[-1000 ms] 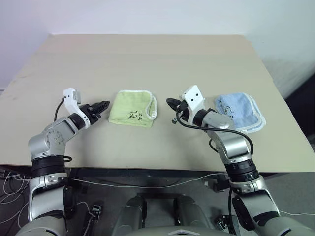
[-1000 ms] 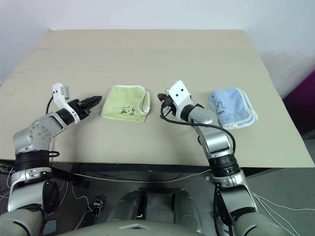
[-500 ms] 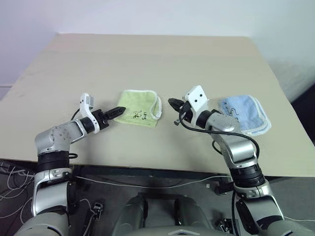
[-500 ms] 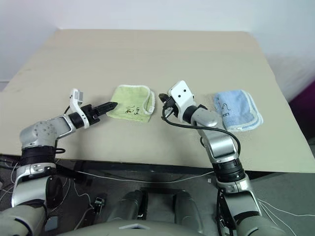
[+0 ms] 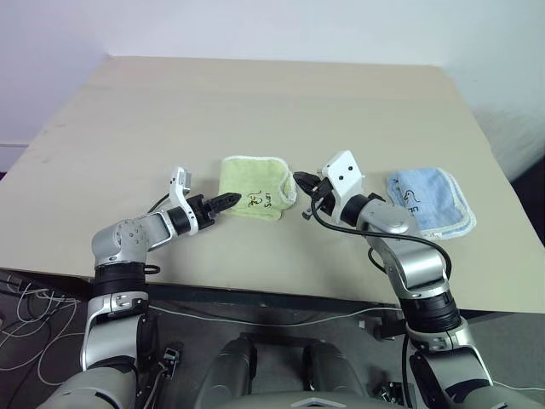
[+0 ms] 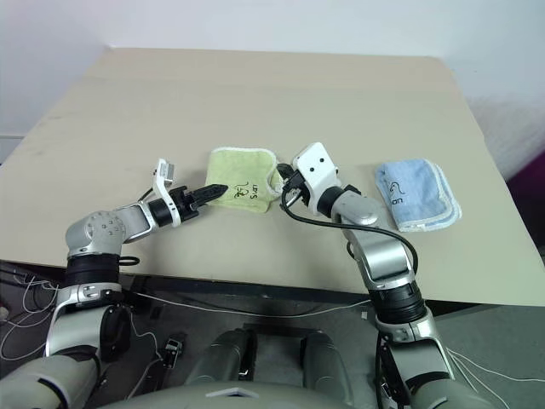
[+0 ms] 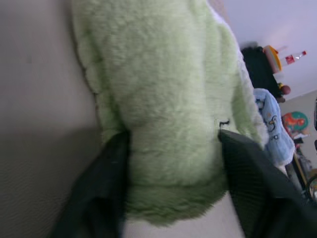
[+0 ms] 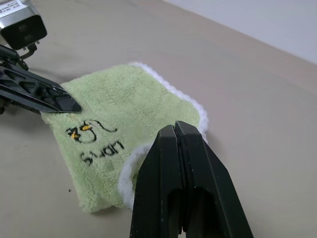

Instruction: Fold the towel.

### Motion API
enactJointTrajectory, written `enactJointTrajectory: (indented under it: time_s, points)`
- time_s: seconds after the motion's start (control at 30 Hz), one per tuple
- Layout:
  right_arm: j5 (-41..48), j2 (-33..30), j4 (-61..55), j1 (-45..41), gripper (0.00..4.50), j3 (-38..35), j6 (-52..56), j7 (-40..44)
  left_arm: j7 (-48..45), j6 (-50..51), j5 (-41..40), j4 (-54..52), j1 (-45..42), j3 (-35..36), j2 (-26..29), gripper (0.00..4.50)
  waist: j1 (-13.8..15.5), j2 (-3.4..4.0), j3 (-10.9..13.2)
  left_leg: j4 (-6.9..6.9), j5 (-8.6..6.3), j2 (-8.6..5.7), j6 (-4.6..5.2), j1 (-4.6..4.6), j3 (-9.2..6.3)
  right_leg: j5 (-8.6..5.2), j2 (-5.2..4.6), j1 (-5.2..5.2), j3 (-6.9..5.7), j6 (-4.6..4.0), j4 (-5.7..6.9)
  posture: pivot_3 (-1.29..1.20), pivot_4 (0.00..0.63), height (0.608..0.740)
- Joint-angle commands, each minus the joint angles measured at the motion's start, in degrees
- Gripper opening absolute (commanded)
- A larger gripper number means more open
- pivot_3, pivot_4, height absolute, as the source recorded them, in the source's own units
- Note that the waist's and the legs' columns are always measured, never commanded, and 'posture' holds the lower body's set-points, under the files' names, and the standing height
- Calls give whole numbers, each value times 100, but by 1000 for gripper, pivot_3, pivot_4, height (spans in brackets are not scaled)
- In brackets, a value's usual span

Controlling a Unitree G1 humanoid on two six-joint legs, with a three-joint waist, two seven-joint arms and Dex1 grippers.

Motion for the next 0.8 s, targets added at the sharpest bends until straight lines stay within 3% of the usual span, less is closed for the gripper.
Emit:
enactJointTrajectory:
  time_s: [0.03, 0.17, 0.33, 0.43, 0.6, 0.8]
  points:
    - [65, -12, -317, -23, 0, -20, -24, -15, 132, 8, -197, -64, 2, 146, -141, 1152, -14, -1, 0, 0, 0, 0, 0, 0, 0, 0, 0, 0, 0, 0, 0, 0, 150, 740]
    - [62, -23, -309, -23, 0, -19, -21, -9, 473, -177, -429, -161, 12, 617, -392, 8, -62, -2, 1, 0, 0, 3, 0, 0, 0, 0, 1, -1, 0, 0, 2, 0, 150, 740]
    - [62, -33, -318, -10, 0, -22, -15, -14, 915, -511, -679, -392, 56, 1084, -662, 8, -117, -2, 1, -1, 1, 8, -1, 0, 0, 0, 2, -3, 1, 0, 5, 0, 150, 740]
    - [63, -39, -316, -18, 0, -39, -11, -20, 1395, -1233, -786, -325, -125, 1604, -705, 8, -136, -3, 2, -2, 1, 10, -2, 0, 0, 0, 2, -5, 3, 0, 6, 0, 150, 740]
    - [69, -62, -313, -11, 0, -61, -18, -20, 2197, -2887, -824, 40, -546, 2511, -401, 8, -138, -9, 5, -4, 3, 14, -6, -1, 1, 0, 6, -10, 4, 0, 8, 0, 150, 740]
    - [77, -48, -240, -50, 0, -23, -68, 17, 2192, -4218, -554, 526, -495, 2730, 164, 8, -110, -9, 5, -5, 3, 10, -6, -2, 3, 0, 7, -10, 4, 0, 6, 0, 150, 740]
